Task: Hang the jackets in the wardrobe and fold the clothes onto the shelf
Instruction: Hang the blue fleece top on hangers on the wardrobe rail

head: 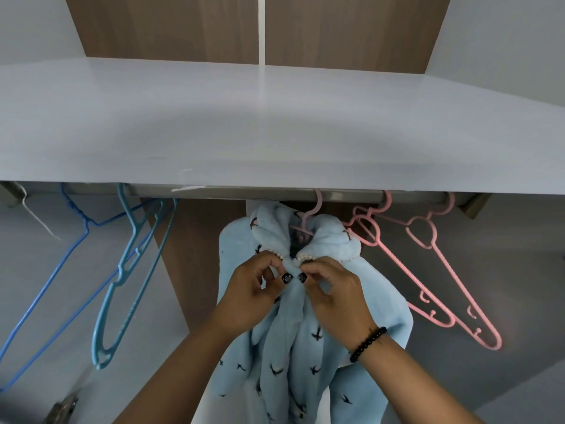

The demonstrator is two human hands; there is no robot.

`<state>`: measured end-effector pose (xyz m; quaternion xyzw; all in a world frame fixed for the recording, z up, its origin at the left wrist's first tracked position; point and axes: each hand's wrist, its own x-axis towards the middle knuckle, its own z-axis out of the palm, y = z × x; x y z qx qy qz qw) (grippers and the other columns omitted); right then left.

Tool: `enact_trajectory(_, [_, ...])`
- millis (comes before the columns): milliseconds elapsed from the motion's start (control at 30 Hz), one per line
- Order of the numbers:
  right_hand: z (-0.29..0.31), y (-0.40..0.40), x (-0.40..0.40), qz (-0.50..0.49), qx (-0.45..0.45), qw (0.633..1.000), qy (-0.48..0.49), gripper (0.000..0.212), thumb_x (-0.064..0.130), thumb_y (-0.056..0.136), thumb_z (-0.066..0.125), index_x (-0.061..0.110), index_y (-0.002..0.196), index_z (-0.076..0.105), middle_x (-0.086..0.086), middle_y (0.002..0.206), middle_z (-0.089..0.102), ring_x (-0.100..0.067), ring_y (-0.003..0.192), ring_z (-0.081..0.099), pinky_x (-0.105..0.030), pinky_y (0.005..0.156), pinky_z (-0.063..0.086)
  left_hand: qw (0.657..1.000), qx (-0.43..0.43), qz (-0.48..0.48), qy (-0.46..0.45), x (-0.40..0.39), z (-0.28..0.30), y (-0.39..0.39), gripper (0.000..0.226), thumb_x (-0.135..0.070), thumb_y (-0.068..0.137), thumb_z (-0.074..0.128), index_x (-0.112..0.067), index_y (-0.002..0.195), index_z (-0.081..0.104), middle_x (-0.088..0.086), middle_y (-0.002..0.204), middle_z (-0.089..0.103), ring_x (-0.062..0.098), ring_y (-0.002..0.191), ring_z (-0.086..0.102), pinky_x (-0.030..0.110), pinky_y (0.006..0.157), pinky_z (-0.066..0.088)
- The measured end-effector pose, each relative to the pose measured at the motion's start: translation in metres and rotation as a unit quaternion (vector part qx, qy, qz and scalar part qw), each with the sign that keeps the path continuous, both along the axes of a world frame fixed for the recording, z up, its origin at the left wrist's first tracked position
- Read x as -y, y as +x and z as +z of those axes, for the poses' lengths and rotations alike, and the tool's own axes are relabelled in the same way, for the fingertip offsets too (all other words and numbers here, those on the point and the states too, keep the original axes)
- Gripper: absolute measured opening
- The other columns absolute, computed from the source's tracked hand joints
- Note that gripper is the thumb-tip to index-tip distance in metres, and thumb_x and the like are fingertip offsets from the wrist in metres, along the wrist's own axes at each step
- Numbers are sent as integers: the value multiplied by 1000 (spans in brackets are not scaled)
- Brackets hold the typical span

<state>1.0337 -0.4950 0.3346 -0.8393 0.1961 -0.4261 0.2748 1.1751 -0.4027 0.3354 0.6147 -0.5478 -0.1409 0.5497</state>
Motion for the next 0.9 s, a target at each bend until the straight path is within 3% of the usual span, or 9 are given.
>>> enact_trajectory(167, [6,0,-5,-30,-21,995,-94,17,13,93,49,7,90,65,-1,91,60,-7,75,55,-12,70,46,999,-36,-2,1,-3,4,-5,8,-14,80,60,-9,84,64,-4,78,63,11,61,48,20,60,39])
enact_trajectory(233, [2,3,-9,-57,7,995,-78,12,6,89,52,7,88,64,-1,88,60,-6,76,54,-11,70,46,999,-46,-6,-6,-3,5,-6,3,-10,82,61,-11,83,64,-6,75,61,11,60,48,19,59,39])
enact_trajectory(333, [-3,8,-16,-94,58,993,-27,11,0,83,56,8,85,63,2,85,61,-1,77,54,-7,70,43,996,-89,-15,1,-3,4,-8,19,-1,88,63,-16,78,62,-6,60,53,14,54,43,21,53,36])
enact_trajectory(400, [-4,12,-23,-109,83,991,1,11,0,83,55,8,83,62,4,83,60,2,77,53,-4,70,40,992,-123,-21,10,-5,1,-8,25,1,90,61,-20,77,61,10,56,48,22,50,37,28,49,33])
enact_trajectory(500, [-5,17,-33,-127,106,984,68,14,3,84,52,13,79,60,5,79,61,1,77,55,-3,67,39,993,-118,-21,15,-6,0,-8,27,0,91,60,-24,78,60,23,57,45,23,50,35,32,50,31])
enact_trajectory(600, [-2,19,-36,-136,112,965,196,26,-4,88,53,16,75,60,4,74,62,-2,71,56,-6,65,40,995,-99,-12,19,-6,0,-7,27,-1,91,60,-25,78,59,15,53,42,22,49,34,30,50,33])
enact_trajectory(700, [5,20,-38,-106,128,911,376,27,-6,89,52,11,74,65,2,67,62,-6,63,53,-12,60,44,995,-92,-25,21,-7,1,-4,24,-3,91,59,-24,80,59,20,56,44,23,50,36,31,51,33])
enact_trajectory(767, [10,17,-34,-76,119,877,459,33,-4,89,55,13,62,63,4,58,58,-11,59,49,-19,58,43,995,-95,-29,19,-8,0,-2,22,-4,90,60,-23,80,60,21,57,45,23,50,37,32,51,33])
enact_trajectory(900, [17,8,-25,-34,30,888,458,24,5,89,62,8,67,70,-3,65,68,-9,62,59,-22,63,49,995,-94,-31,31,-8,-3,3,9,-20,86,62,-25,80,63,23,62,52,24,51,37,31,52,34])
